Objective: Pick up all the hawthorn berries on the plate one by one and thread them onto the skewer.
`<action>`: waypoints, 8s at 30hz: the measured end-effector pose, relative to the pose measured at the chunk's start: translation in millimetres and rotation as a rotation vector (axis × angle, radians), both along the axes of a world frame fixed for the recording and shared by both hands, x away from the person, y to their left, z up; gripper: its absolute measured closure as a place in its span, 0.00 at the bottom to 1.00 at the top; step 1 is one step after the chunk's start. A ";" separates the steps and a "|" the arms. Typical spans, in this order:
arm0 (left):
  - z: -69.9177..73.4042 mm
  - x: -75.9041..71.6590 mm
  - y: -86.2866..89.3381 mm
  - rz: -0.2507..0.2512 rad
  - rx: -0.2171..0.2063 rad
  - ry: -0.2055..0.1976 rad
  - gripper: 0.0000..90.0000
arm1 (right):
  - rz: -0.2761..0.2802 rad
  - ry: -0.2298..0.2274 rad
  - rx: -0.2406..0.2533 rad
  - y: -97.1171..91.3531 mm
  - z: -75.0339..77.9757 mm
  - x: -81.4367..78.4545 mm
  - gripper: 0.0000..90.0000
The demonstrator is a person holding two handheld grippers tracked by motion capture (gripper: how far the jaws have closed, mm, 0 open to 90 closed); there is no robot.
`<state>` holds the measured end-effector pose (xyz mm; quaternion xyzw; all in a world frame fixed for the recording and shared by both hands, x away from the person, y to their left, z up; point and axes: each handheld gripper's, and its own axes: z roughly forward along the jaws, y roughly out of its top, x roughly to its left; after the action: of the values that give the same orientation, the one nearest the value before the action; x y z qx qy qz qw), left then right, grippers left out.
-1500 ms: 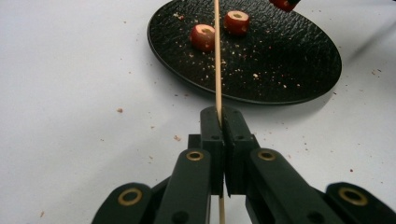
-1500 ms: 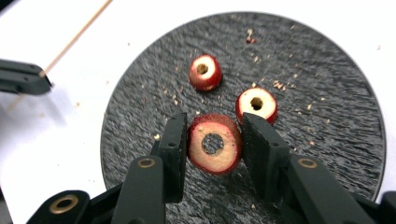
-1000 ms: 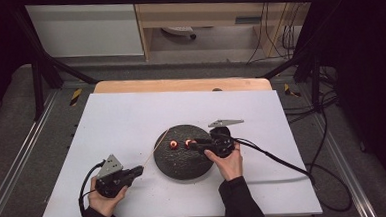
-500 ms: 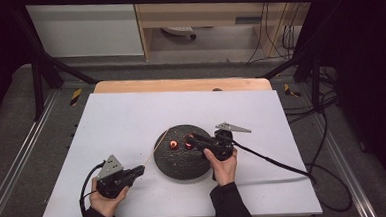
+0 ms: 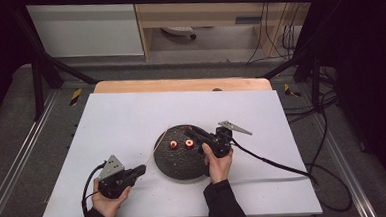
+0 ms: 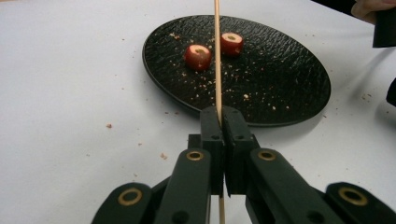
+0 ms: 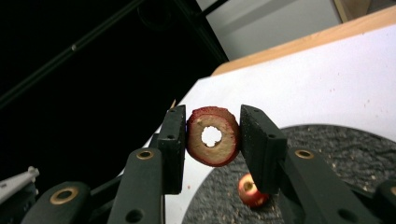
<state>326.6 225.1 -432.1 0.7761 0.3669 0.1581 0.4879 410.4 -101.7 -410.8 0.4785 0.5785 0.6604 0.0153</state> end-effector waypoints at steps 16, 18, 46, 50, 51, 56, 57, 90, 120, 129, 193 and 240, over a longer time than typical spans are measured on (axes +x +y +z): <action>-0.9 -1.5 -12.3 0.008 -0.043 0.007 0.98 | -0.078 -0.062 0.107 1.1 0.0 8.9 0.70; -1.1 -2.0 -14.8 0.004 -0.048 0.008 0.98 | -0.088 -0.069 0.119 1.3 -0.1 10.1 0.70; -4.1 -4.2 -41.8 -0.028 -0.066 0.016 0.98 | -0.120 -0.115 0.207 5.3 -5.4 12.3 0.70; -4.4 -4.5 -43.9 -0.028 -0.065 0.014 0.98 | -0.119 -0.118 0.210 6.0 -6.5 11.7 0.70; -4.3 -4.5 -44.2 -0.027 -0.068 0.014 0.98 | -0.119 -0.120 0.209 6.2 -6.7 11.4 0.70; -4.2 -4.7 -45.5 -0.023 -0.071 0.013 0.98 | -0.111 -0.124 0.215 6.4 -7.0 10.3 0.70; -4.2 -4.8 -45.9 -0.021 -0.072 0.013 0.98 | -0.109 -0.124 0.214 6.4 -7.0 10.1 0.70; 20.6 19.4 -85.6 0.059 -0.141 0.014 0.98 | -0.058 -0.112 0.205 9.0 -10.5 0.2 0.70; 25.6 29.7 -96.2 0.035 -0.114 0.005 0.98 | 0.076 -0.044 0.078 12.3 -18.5 -21.3 0.69; 24.7 26.7 -82.5 0.026 -0.085 0.003 0.98 | 0.087 -0.066 -0.025 3.1 -9.3 -20.8 0.46; -0.2 -1.0 25.1 0.027 0.054 0.057 0.98 | 0.451 0.089 -0.999 30.9 21.1 54.3 0.19; -1.7 -0.3 23.3 0.017 0.066 0.059 0.98 | 0.598 0.183 -1.060 46.9 15.7 76.0 0.68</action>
<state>326.3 248.4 -433.7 0.7930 0.3823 0.1514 0.4495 486.4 -54.8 -395.1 0.2776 0.9362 0.2148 0.0152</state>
